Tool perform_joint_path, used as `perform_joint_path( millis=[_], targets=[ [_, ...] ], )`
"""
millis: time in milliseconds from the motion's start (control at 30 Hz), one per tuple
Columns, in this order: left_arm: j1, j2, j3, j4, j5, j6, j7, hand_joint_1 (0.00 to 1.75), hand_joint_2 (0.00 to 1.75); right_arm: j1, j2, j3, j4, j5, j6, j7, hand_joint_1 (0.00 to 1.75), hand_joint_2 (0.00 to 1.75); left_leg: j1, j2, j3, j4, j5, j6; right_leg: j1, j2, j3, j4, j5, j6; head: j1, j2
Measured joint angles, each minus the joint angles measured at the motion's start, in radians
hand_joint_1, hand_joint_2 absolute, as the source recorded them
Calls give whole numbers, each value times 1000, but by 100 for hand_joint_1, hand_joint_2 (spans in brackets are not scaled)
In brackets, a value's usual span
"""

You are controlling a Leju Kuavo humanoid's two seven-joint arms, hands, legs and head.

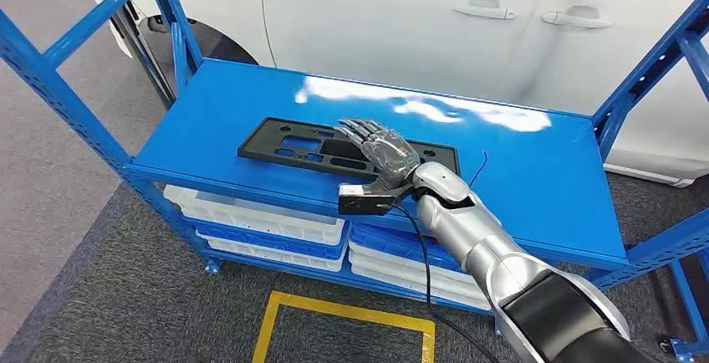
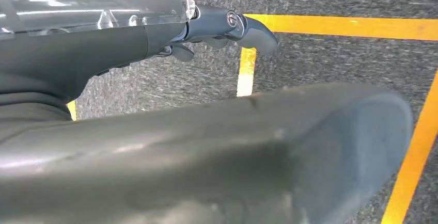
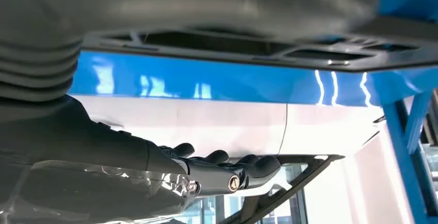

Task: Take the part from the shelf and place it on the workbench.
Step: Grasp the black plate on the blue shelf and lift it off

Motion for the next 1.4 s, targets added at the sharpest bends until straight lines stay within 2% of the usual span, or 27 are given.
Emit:
perform_joint_path(
  millis=[67,133,200,233,267,333,367,400,433,500,533,600,667,733,800,867,900,933,967,1000,1067,1100,1133,1200,1267,1333,1400],
  targets=[
    [-1,0,0,0,0,-1,-1,0,0,0,0,0,4,4,-3,5,0,175,-1,0,-1,1,-3,-5,3,1,3,-11,-3,-4,0,0],
    [-2,0,0,0,1,-2,-2,0,0,0,0,1,12,12,-8,13,0,175,-2,1,1,-1,-6,-15,7,3,7,-24,-7,-14,0,0],
    [-1,0,0,0,1,-1,-2,0,0,0,0,3,20,17,-14,19,0,175,-1,2,1,7,-18,-25,4,3,14,-32,-6,-25,0,0],
    [-1,0,0,0,1,-2,-3,0,0,-1,1,4,23,21,-18,24,0,175,0,2,-8,33,-37,-29,2,3,19,-37,-5,-30,0,0],
    [-1,0,0,0,1,-2,-3,0,0,-1,2,6,27,29,-21,32,0,175,1,2,-30,83,-66,-31,1,3,23,-40,-6,-34,0,0],
    [0,0,0,0,1,-2,-3,0,0,0,4,16,41,56,-29,62,0,175,2,2,-96,225,-129,-36,4,2,26,-40,-9,-41,0,0],
    [1,0,0,0,1,-3,-3,0,0,3,4,21,50,72,-33,80,0,175,3,2,-124,278,-144,-37,6,2,27,-40,-10,-42,0,0],
    [2,0,0,0,1,-3,-3,0,0,6,4,27,59,88,-37,99,0,175,3,2,-136,294,-138,-37,7,3,28,-39,-11,-43,0,0],
    [3,0,0,0,0,-3,-3,0,0,9,4,31,67,103,-41,117,0,175,3,2,-126,266,-111,-36,8,4,30,-38,-13,-42,0,0],
    [4,0,0,0,-1,-4,-3,0,0,10,4,39,80,134,-46,154,0,175,3,2,-66,132,-39,-31,8,7,33,-34,-19,-38,0,0],
    [3,0,0,0,-1,-4,-3,0,0,10,4,43,88,152,-47,178,0,175,2,2,-36,67,-14,-27,10,9,33,-31,-22,-34,0,0],
    [3,0,-1,0,-2,-4,-3,0,0,9,4,51,105,186,-43,225,0,175,-1,1,-8,7,-1,-19,12,11,32,-28,-24,-26,0,0],
    [4,0,-1,0,-3,-3,-3,0,0,5,4,54,116,202,-33,252,0,175,-1,1,-6,2,-1,-10,13,12,33,-30,-24,-16,0,0],
    [2,0,-2,0,-4,-3,-3,0,0,-2,2,55,125,214,-20,272,0,175,3,2,0,-5,3,1,11,11,25,-4,-44,-6,0,0],
    [0,-1,-2,0,-5,-3,-3,0,0,-8,0,61,138,238,3,307,0,175,4,4,4,-9,4,9,8,10,-20,95,-100,2,0,0],
    [0,-1,-3,0,-6,-4,-3,0,0,-13,-1,70,149,264,25,344,0,175,3,5,4,-8,4,12,5,9,-78,213,-151,7,0,0],
    [0,-1,-3,0,-6,-4,-3,0,0,-17,-2,74,154,277,36,364,0,175,3,6,4,-8,3,12,4,8,-98,254,-162,9,0,0],
    [0,0,-3,0,-7,-4,-3,0,0,-23,-4,79,161,293,50,390,0,175,3,6,5,-8,3,12,4,7,-108,272,-160,9,0,0],
    [0,0,-3,0,-7,-4,-3,0,0,-31,-6,86,169,314,68,429,0,175,3,6,7,-8,3,12,4,7,-104,263,-144,9,0,0],
    [0,-1,-3,0,-7,-3,-3,0,0,-42,-7,93,176,340,88,478,0,175,3,5,9,-8,3,11,4,6,-77,211,-113,6,0,0],
    [0,-1,-3,0,-7,-3,-4,0,0,-64,-13,108,190,391,130,584,86,175,1,3,13,-7,1,8,8,3,5,56,-50,-4,0,0],
    [0,-2,-4,0,-7,-3,-4,0,0,-74,-15,114,196,407,149,625,129,175,0,1,14,-7,1,5,11,3,35,-1,-33,-10,0,0],
    [0,-2,-4,0,-7,-2,-5,0,0,-81,-19,117,202,417,164,650,173,175,0,0,14,-7,0,0,14,3,49,-31,-27,-14,0,0],
    [0,-3,-4,0,-7,-2,-7,0,0,-88,-27,120,211,421,178,664,175,175,0,0,15,-9,1,-12,17,5,50,-41,-24,-22,0,0],
    [1,-3,-4,0,-7,-2,-7,0,0,-89,-34,120,218,422,179,662,174,175,1,1,10,5,-12,-21,12,6,55,-52,-16,-31,0,0],
    [1,-2,-5,0,-7,-3,-7,0,0,-89,-37,120,224,423,173,657,173,175,3,2,-27,91,-65,-28,7,6,58,-61,-9,-39,0,0],
    [2,-2,-5,0,-8,-3,-7,0,0,-87,-38,120,229,425,162,652,172,175,4,2,-89,225,-127,-34,7,7,56,-61,-8,-41,0,0]
  ],
)
